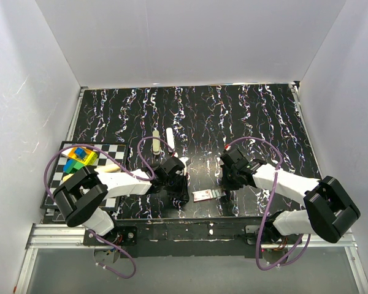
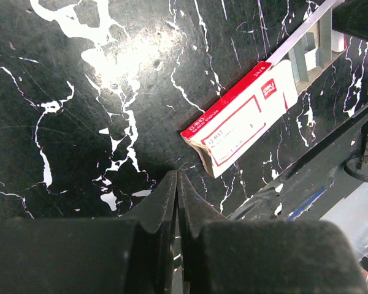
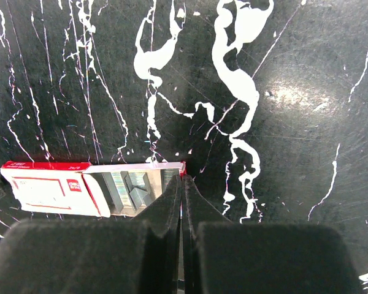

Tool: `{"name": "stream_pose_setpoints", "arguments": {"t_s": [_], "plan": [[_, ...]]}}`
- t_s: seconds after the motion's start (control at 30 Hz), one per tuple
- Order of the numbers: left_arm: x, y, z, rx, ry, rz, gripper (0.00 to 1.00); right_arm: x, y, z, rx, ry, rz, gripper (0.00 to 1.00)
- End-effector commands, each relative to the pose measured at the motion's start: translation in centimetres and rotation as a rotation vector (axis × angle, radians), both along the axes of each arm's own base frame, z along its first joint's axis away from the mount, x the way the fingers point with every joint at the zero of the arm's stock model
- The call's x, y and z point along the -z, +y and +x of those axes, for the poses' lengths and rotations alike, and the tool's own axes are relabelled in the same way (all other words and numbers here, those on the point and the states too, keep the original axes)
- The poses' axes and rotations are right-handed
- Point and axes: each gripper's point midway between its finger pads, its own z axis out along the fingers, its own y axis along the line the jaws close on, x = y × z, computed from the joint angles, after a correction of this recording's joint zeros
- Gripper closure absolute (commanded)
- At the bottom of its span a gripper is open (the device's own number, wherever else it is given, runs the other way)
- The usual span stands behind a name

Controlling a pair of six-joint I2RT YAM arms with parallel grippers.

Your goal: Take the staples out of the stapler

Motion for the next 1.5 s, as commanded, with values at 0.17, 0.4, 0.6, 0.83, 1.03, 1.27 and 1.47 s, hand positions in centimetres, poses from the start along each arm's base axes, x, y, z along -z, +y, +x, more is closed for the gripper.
{"name": "stream_pose_setpoints", "arguments": {"t_s": [0.17,0.4,0.6,0.83,1.03,1.27,1.47], "plan": [[-0.6,-0.9,0.3,0.006,-0.013,-0.015,1.00,0.9,0.4,-0.7,-0.006,0.044,-0.016,0.99],[-0.6,-0.8,0.2,0.008,-0.015,-0.014,1.00,1.0,0.9,-0.8,0.008,0.053,-0.003,0.99],[-0.5,-0.7,0.1,0.009,-0.015,-0.013,1.00,1.0,1.4,-0.9,0.009,0.062,0.008,0.99],[-0.5,-0.6,0.1,0.008,-0.018,-0.011,1.00,1.2,1.9,-0.9,0.018,0.071,0.021,0.99],[-0.6,-0.5,0.1,0.006,-0.019,-0.012,1.00,1.3,2.2,-1.1,0.017,0.078,0.025,0.99],[-0.6,-0.6,0.2,0.003,-0.021,-0.012,1.00,1.2,2.8,-1.2,0.004,0.079,0.030,0.99],[-0.5,-0.5,0.1,0.007,-0.021,-0.011,1.00,1.2,3.5,-1.2,-0.016,0.081,0.023,0.99]]}}
